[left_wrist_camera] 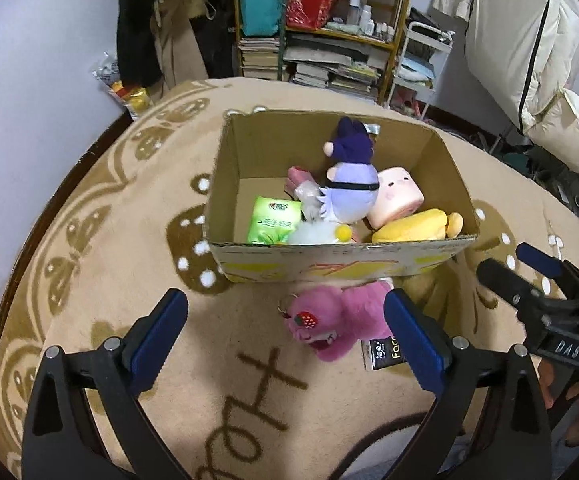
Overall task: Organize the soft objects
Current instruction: 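Move the left tool to the pink strawberry bear while the right tool approaches the black tissue pack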
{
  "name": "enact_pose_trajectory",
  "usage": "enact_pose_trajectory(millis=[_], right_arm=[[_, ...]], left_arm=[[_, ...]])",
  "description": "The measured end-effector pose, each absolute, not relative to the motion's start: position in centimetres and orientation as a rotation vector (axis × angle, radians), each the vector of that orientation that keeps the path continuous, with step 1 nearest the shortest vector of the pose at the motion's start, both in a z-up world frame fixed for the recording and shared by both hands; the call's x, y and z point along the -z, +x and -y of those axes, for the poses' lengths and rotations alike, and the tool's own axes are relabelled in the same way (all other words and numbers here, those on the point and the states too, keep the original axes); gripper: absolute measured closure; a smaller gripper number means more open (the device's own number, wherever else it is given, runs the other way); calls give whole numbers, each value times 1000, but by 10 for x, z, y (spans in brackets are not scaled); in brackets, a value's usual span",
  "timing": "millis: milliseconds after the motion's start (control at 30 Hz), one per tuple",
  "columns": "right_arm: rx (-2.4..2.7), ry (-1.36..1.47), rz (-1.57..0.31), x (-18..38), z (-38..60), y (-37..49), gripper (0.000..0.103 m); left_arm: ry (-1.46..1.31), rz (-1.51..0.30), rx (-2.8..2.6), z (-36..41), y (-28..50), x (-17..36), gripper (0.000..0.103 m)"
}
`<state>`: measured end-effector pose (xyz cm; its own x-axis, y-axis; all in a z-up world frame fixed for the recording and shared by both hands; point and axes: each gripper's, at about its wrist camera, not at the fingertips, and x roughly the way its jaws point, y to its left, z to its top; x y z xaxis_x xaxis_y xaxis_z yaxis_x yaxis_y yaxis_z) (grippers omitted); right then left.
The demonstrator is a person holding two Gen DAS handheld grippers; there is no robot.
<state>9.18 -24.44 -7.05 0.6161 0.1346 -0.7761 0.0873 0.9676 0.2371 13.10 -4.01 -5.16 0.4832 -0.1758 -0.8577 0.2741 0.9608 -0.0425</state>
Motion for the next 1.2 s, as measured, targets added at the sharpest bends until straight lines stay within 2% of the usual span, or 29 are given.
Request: enact_pose_trajectory(millis=[333, 1200], right_arm=[[-81, 226, -1024, 102, 221, 97, 0], [-137, 267, -1213, 160, 192, 105, 0]], left_arm=[[53, -1151, 336, 50, 151, 80, 5], [149, -1293, 420, 90, 167, 140, 5]])
